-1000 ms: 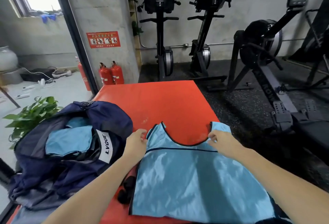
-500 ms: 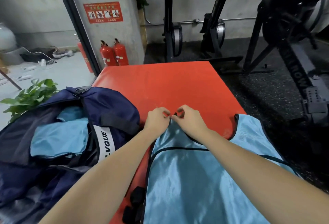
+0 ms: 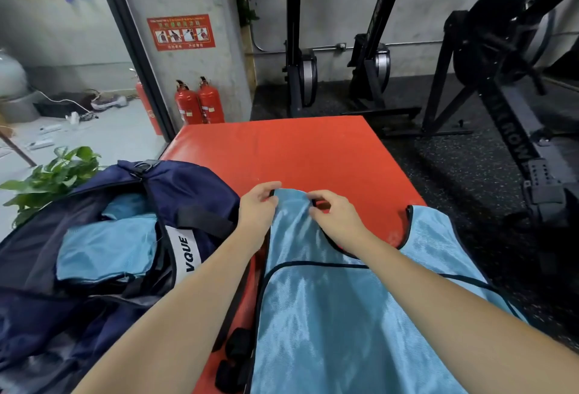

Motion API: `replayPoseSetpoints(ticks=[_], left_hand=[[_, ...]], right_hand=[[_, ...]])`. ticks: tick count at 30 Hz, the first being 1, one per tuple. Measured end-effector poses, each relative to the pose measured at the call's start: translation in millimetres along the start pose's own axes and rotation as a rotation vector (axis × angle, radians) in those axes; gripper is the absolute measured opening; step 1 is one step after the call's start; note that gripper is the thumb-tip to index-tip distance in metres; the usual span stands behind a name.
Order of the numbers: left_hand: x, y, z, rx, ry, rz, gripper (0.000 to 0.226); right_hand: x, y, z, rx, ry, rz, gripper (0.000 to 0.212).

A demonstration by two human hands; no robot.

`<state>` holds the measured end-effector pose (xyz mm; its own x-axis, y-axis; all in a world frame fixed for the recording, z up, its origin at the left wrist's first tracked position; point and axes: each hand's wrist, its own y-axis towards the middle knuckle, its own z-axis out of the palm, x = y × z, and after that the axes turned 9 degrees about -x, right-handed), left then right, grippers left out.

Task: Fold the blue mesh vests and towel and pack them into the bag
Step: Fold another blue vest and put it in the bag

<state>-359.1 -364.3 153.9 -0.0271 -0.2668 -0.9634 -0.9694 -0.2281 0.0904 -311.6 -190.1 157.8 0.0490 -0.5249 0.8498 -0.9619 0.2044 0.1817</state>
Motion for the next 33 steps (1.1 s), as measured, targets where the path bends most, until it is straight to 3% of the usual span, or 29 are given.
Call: replayPoseSetpoints(ticks=[2,4,9,12,17,21,24,26,33], left_hand=[[4,2,-5,0.055,0.34,0.121,0.035],[8,-1,-9,0.15,0.585,0.195,0.041],[-1,-45,-12,0.152,0.579,0.287,0.03],[0,-86,-10,0.247,0.555,0.288,0.025],[10,-119,-12,0.376,0.962,0.37,0.044],[10,-112,-25,0.316,0.877,0.35,0.052],[15,-99,-35,0.337,0.706,0.254,0.054],[19,-94,-38,0.372,0.731,0.241,0.053],[8,-93,-45,0.391,0.715,0.217,0.021]], right_hand=[[-3,-2,-1,0.111,-0.113,0.047,0.047],[-10,-10,-5,0.122,-0.21,0.05,0.05],[-24,-52,-26,0.037,-0.416,-0.049,0.037],[-30,-82,-45,0.002,-0.482,-0.079,0.034],[-45,-114,-88,-0.05,-0.541,-0.079,0.025],[-67,-125,-139,-0.019,-0.713,-0.026,0.032],[-87,-130,-172,-0.01,-0.788,0.044,0.037],[-97,-133,-189,0.012,-0.837,0.092,0.041],[-108,-141,-224,0.023,-0.649,0.174,0.021]])
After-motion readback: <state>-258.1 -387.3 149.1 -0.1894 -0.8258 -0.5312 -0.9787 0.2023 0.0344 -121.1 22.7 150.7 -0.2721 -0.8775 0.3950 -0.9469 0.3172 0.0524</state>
